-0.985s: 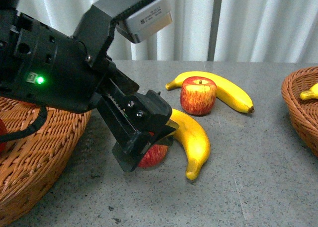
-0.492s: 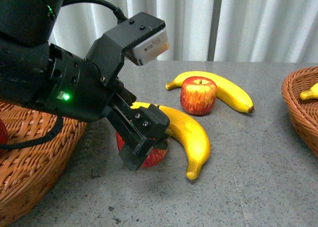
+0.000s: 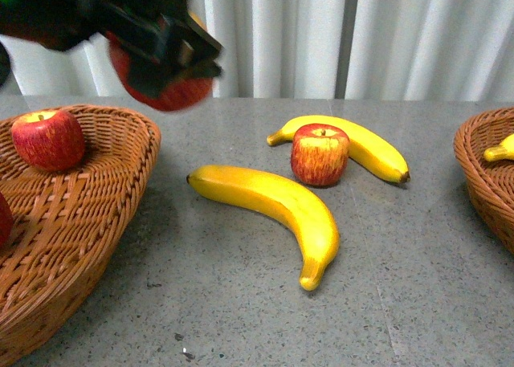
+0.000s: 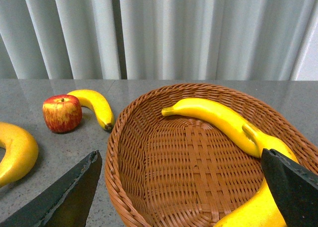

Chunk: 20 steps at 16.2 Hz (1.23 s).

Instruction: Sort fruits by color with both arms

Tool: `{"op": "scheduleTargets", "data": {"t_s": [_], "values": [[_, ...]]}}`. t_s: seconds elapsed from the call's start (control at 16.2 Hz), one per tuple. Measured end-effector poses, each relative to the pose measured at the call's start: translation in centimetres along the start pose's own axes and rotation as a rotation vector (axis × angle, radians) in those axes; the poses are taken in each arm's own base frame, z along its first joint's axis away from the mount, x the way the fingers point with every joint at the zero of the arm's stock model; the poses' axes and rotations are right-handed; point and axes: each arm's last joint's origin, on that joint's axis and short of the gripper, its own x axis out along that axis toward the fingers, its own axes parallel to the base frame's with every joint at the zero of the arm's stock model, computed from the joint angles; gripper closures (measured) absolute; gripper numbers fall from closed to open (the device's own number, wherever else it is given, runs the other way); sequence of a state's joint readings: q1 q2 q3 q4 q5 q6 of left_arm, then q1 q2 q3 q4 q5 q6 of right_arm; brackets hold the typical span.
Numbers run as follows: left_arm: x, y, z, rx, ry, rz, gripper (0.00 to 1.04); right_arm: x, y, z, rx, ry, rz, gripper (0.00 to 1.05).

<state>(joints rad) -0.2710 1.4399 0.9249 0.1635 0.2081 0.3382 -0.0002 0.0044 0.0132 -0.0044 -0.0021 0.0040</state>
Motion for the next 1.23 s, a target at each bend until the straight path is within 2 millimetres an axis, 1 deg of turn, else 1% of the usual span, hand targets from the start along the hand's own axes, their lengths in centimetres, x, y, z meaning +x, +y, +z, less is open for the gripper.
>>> {"op": "scheduleTargets", "data": {"t_s": [0.06, 0.12, 0.25, 0.37, 0.62, 0.68, 0.8, 0.86, 0.98, 1.23], "values": [[-0.2, 0.3, 0.0, -0.008, -0.004, 0.018, 0.36, 0.0, 0.0, 0.0, 0.000, 0.000, 0.000, 0.06], [-0.6, 1.2, -0.1, -0.037, -0.011, 0.072, 0.36, 0.0, 0.0, 0.0, 0.000, 0.000, 0.000, 0.06], [-1.0, 2.2, -0.6, -0.075, -0.007, 0.123, 0.36, 0.0, 0.0, 0.0, 0.000, 0.000, 0.000, 0.06], [-1.4, 3.5, -1.6, -0.136, 0.011, 0.183, 0.36, 0.0, 0.0, 0.0, 0.000, 0.000, 0.000, 0.06], [-1.6, 4.9, -3.3, -0.221, 0.046, 0.250, 0.36, 0.0, 0.0, 0.0, 0.000, 0.000, 0.000, 0.06], [-1.4, 6.3, -4.5, -0.296, 0.061, 0.298, 0.36, 0.0, 0.0, 0.0, 0.000, 0.000, 0.000, 0.06], [-1.2, 7.7, -6.3, -0.403, 0.088, 0.334, 0.36, 0.0, 0.0, 0.0, 0.000, 0.000, 0.000, 0.06], [-1.0, 8.0, -6.8, -0.432, 0.098, 0.338, 0.36, 0.0, 0.0, 0.0, 0.000, 0.000, 0.000, 0.06], [-0.3, 7.8, -7.6, -0.458, 0.123, 0.320, 0.36, 0.0, 0.0, 0.0, 0.000, 0.000, 0.000, 0.06], [0.2, 7.0, -7.7, -0.462, 0.141, 0.277, 0.36, 0.0, 0.0, 0.0, 0.000, 0.000, 0.000, 0.06]]}}
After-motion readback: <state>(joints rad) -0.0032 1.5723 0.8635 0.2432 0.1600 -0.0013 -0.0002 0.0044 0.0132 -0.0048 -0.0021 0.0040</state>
